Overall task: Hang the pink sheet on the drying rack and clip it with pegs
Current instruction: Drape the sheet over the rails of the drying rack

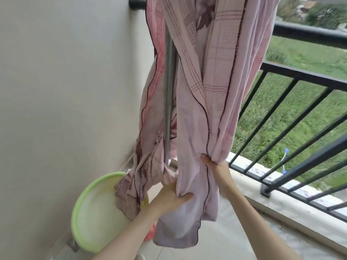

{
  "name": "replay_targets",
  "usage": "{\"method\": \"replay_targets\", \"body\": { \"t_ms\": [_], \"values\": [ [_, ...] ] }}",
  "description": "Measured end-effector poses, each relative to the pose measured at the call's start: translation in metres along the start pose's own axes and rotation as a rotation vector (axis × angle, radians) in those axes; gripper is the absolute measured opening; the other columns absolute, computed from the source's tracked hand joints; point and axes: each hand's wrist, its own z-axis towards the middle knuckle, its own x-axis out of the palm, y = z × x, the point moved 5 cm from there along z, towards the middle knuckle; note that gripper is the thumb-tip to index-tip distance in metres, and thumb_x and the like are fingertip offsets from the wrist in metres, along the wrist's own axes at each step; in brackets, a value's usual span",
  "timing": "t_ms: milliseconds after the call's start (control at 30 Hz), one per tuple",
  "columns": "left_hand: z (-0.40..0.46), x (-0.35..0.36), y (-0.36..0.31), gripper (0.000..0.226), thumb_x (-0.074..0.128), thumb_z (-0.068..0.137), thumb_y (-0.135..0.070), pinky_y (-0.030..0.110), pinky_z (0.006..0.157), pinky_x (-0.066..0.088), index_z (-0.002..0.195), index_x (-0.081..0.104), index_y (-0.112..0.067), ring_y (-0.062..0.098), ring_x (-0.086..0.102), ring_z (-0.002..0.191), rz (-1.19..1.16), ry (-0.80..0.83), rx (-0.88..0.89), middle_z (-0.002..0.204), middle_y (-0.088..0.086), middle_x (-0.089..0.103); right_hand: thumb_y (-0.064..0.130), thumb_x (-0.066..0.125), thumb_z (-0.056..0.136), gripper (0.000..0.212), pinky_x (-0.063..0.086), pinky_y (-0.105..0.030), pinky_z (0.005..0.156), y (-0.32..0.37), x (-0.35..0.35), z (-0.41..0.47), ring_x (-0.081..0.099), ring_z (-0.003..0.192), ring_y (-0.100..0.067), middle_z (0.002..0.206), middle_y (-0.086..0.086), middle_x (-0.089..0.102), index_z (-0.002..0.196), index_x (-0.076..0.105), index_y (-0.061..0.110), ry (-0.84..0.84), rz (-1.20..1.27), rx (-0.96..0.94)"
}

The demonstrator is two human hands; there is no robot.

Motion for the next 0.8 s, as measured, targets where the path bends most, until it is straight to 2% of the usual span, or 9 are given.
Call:
{"method": "replay_targets", "body": {
  "t_ms": [67,133,233,300,367,467,533,667,800],
  "values": [
    [-0.002,0.015,0.006,0.065,0.065,0.069,-0.057,0.019,0.085,0.041,0.125,0.051,-0.027,0.014,0.056,0.112,-0.075,0.036,-0.075,0.115,-0.010,0.061,0.025,0.071,0.079,0.020,0.052,-0.025,0.076,-0.001,-0.007,-0.002,0.066,0.092,-0.010,0.103,0.005,0.070,0.095,0.064,0.034,-0.036,-0.014,-0.007],
    [-0.005,0.030,0.006,0.060,0.066,0.070,-0.053,0.008,0.078,0.042,0.123,0.051,-0.027,0.011,0.057,0.108,-0.139,0.096,-0.101,0.104,-0.020,0.060,0.028,0.068,0.083,0.017,0.051,-0.022,0.074,-0.003,-0.014,-0.005,0.065,0.091,-0.005,0.103,0.010,0.068,0.094,0.061,0.039,-0.041,-0.034,-0.004],
    [-0.008,0.041,0.007,0.031,0.065,0.077,-0.049,0.000,0.066,0.041,0.103,0.055,-0.034,0.006,0.057,0.095,-0.185,0.142,-0.174,0.089,-0.027,0.057,0.039,0.069,0.076,0.016,0.051,-0.013,0.063,-0.005,-0.020,-0.011,0.066,0.081,0.002,0.091,0.019,0.069,0.089,0.061,0.041,-0.021,-0.059,0.014],
    [-0.010,0.045,0.006,0.034,0.062,0.072,-0.060,0.014,0.082,0.048,0.095,0.057,-0.035,0.009,0.060,0.096,-0.192,0.197,-0.224,0.094,-0.016,0.065,0.043,0.068,0.072,0.015,0.050,-0.012,0.059,-0.005,-0.024,-0.013,0.066,0.076,0.004,0.085,0.019,0.070,0.085,0.064,0.039,-0.041,-0.088,0.013],
    [-0.015,0.053,0.002,0.060,0.059,0.063,-0.069,0.030,0.096,0.046,0.105,0.061,-0.027,0.013,0.062,0.101,-0.234,0.259,-0.266,0.107,-0.005,0.068,0.042,0.069,0.075,0.009,0.052,-0.015,0.064,-0.004,-0.029,-0.014,0.066,0.078,0.003,0.087,0.018,0.071,0.083,0.065,0.039,-0.071,-0.124,0.003],
    [-0.021,0.067,0.000,0.060,0.050,0.067,-0.073,0.032,0.100,0.043,0.098,0.058,-0.023,0.013,0.059,0.097,-0.253,0.300,-0.267,0.102,-0.004,0.063,0.043,0.069,0.076,0.004,0.051,-0.013,0.061,-0.006,-0.036,-0.017,0.066,0.073,0.005,0.078,0.020,0.071,0.077,0.066,0.040,-0.086,-0.145,-0.002],
    [-0.022,0.068,0.003,0.049,0.052,0.075,-0.066,0.031,0.096,0.046,0.100,0.060,-0.024,0.014,0.059,0.096,-0.231,0.260,-0.268,0.100,-0.003,0.063,0.041,0.066,0.081,0.006,0.051,-0.017,0.063,-0.010,-0.040,-0.017,0.064,0.072,0.004,0.080,0.019,0.068,0.077,0.064,0.037,-0.084,-0.176,0.020],
    [-0.015,0.050,0.006,0.055,0.067,0.079,-0.041,0.031,0.096,0.048,0.125,0.053,-0.016,0.012,0.059,0.107,-0.188,0.285,-0.170,0.118,-0.001,0.063,0.043,0.062,0.084,0.011,0.054,-0.020,0.065,-0.009,-0.041,-0.018,0.065,0.075,-0.002,0.083,0.012,0.069,0.082,0.065,0.032,-0.033,-0.250,0.041],
    [-0.002,-0.001,-0.022,0.055,0.071,0.080,-0.022,0.010,0.077,0.047,0.129,0.046,-0.018,-0.001,0.059,0.097,-0.271,0.195,-0.039,0.111,-0.013,0.061,0.028,0.067,0.083,0.018,0.048,-0.008,0.059,0.017,-0.037,-0.018,0.066,0.075,0.007,0.081,0.020,0.071,0.101,0.065,0.025,0.088,-0.225,-0.045]
  ]
}}
